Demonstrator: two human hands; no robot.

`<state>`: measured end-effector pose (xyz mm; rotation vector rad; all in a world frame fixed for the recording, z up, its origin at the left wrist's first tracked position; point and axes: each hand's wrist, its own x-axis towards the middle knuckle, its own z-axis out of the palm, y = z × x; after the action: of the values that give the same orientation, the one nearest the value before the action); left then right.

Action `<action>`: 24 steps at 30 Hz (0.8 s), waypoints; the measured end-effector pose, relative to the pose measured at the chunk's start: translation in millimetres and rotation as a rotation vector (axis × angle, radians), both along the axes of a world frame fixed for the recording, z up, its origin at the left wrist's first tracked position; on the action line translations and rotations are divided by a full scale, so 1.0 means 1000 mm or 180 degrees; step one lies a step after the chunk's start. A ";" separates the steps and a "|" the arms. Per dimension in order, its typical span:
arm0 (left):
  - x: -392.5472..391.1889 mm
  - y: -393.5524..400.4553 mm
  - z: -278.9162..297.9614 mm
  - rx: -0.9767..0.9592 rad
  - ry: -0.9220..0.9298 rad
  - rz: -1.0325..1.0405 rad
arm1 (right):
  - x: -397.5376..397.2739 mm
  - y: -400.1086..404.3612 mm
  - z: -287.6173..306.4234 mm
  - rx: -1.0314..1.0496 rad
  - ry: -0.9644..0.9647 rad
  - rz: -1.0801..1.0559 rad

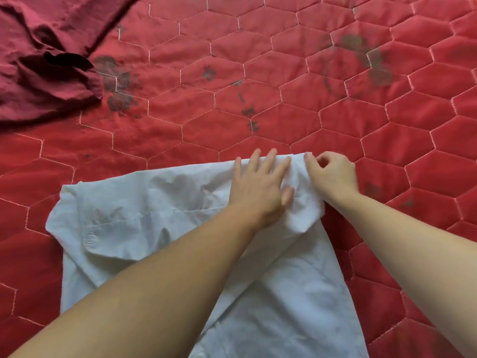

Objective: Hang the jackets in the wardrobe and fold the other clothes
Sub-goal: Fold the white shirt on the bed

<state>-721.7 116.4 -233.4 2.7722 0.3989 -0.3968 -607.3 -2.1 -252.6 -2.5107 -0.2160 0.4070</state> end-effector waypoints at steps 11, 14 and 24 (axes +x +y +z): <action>-0.003 0.000 -0.055 0.0136 0.0080 0.0244 | 0.014 -0.009 -0.013 -0.0206 -0.0790 0.0270; -0.004 -0.001 -0.059 0.0175 -0.0019 0.0269 | 0.015 -0.008 -0.014 -0.0736 -0.1117 0.1011; -0.034 0.031 -0.039 -0.0043 -0.0193 0.0343 | -0.003 0.012 -0.003 -0.0778 -0.1198 0.1004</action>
<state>-755.7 147.7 -272.0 2.7274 0.5259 -0.2878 -610.5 9.9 -255.2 -2.7849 -0.7570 0.0783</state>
